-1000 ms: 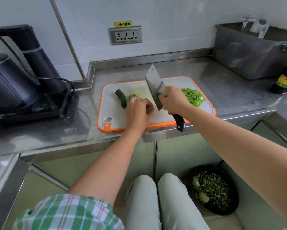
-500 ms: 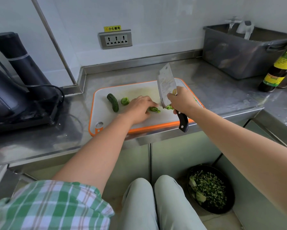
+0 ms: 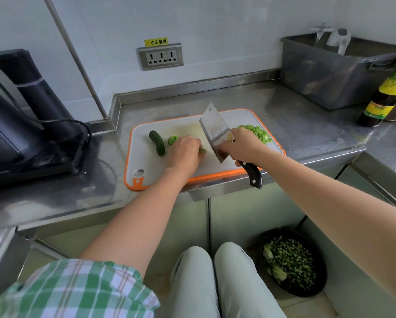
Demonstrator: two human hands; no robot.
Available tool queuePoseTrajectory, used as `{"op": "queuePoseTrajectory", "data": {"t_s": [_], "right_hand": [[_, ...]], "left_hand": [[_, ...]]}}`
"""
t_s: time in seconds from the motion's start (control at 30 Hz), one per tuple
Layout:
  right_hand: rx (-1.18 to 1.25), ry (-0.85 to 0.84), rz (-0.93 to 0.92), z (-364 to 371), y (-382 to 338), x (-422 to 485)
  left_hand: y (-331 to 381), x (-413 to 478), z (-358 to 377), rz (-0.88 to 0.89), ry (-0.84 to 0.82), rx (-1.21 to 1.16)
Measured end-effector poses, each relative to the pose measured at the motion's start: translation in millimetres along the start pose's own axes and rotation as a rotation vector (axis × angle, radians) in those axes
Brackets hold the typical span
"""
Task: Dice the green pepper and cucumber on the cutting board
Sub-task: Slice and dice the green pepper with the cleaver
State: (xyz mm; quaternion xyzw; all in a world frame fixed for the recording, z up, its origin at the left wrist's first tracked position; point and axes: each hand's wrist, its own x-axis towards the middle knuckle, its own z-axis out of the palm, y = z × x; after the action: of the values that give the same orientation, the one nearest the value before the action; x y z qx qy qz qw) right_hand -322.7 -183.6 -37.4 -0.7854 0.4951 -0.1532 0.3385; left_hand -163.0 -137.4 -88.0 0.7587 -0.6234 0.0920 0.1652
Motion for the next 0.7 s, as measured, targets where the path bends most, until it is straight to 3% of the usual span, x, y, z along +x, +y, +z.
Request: {"op": "queuePoseTrajectory", "data": {"t_s": [0.17,0.3,0.37,0.43,0.5,0.7], "right_hand": [[0.022,0.007,0.0,-2.8,-0.9,-3.4],[0.259,0.005,0.047,-6.8,2.6,-3.5],[0.373,-0.012,0.061,-9.2,2.1,-5.2],[0.424,-0.047,0.056,-10.7,0.1,-7.9],[0.435,-0.094,0.048,-11.0,-1.8,-10.2],[0.453,-0.085,0.052,-14.1,-2.4,-10.5]], "left_hand": [[-10.1,-5.8,-3.0,-0.057,0.004,-0.108],[-12.9,-1.5,-11.9,-0.264,0.126,-0.431],[-7.5,5.4,-15.1,-0.457,0.084,-0.791],[7.5,11.8,-20.5,-0.671,-0.055,-1.303],[20.4,18.2,-23.3,-0.783,-0.166,-1.632],[25.8,27.2,-19.7,-0.9,-0.147,-1.774]]}}
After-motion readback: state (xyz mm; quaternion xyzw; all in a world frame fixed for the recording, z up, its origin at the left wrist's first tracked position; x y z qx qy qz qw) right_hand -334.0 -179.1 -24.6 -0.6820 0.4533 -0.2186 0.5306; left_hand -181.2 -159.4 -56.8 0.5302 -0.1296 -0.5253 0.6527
